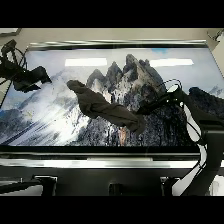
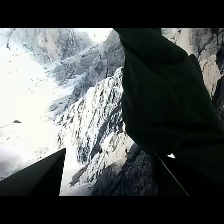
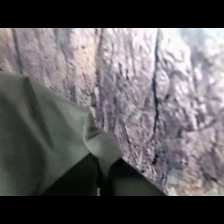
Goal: Fold the clothes and pants, and hang the long-sleeved shirts on hangers.
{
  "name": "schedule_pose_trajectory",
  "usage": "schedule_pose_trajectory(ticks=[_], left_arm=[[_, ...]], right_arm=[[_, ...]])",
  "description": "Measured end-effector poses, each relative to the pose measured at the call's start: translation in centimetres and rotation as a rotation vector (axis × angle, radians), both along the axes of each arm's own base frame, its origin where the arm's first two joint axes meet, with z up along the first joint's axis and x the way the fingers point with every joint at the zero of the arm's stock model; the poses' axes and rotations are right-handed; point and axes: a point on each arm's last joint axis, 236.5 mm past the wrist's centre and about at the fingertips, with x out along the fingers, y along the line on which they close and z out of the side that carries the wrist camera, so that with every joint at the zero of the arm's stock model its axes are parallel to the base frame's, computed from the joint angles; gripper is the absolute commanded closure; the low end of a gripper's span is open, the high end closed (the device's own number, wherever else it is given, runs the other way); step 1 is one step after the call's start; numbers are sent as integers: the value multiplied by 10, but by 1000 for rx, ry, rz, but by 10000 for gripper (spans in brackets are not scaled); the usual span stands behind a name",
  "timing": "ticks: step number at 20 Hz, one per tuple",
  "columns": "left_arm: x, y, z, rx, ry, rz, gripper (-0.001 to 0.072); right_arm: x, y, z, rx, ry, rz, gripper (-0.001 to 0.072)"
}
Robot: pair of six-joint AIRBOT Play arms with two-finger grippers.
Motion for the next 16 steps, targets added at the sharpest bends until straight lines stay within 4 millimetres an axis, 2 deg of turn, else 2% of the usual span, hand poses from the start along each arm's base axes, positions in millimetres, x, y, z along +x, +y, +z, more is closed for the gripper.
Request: schedule_pose_trajectory(ticks=[2, 5, 7, 10, 12, 14, 16], left_arm=[[8, 4, -10, -15, 11, 9, 95], [39, 5, -33, -72, -15, 5, 90], [67, 0, -59, -166, -31, 7, 90], [109, -13, -109, -350, -40, 46, 90], [131, -15, -139, -433, -50, 90, 90], [144, -15, -166, -476, -50, 123, 90], [157, -15, -183, -504, -71, 147, 90]], right_arm=[[-1, 1, 0, 0, 1, 8, 673], [-3, 2, 4, 2, -3, 20, 673], [-4, 2, 10, 7, -8, 27, 674], [-7, 5, 23, 22, -16, 40, 674], [-8, 5, 31, 26, -27, 47, 674], [-9, 4, 38, 21, -37, 55, 674], [-10, 3, 43, 17, -46, 62, 674]])
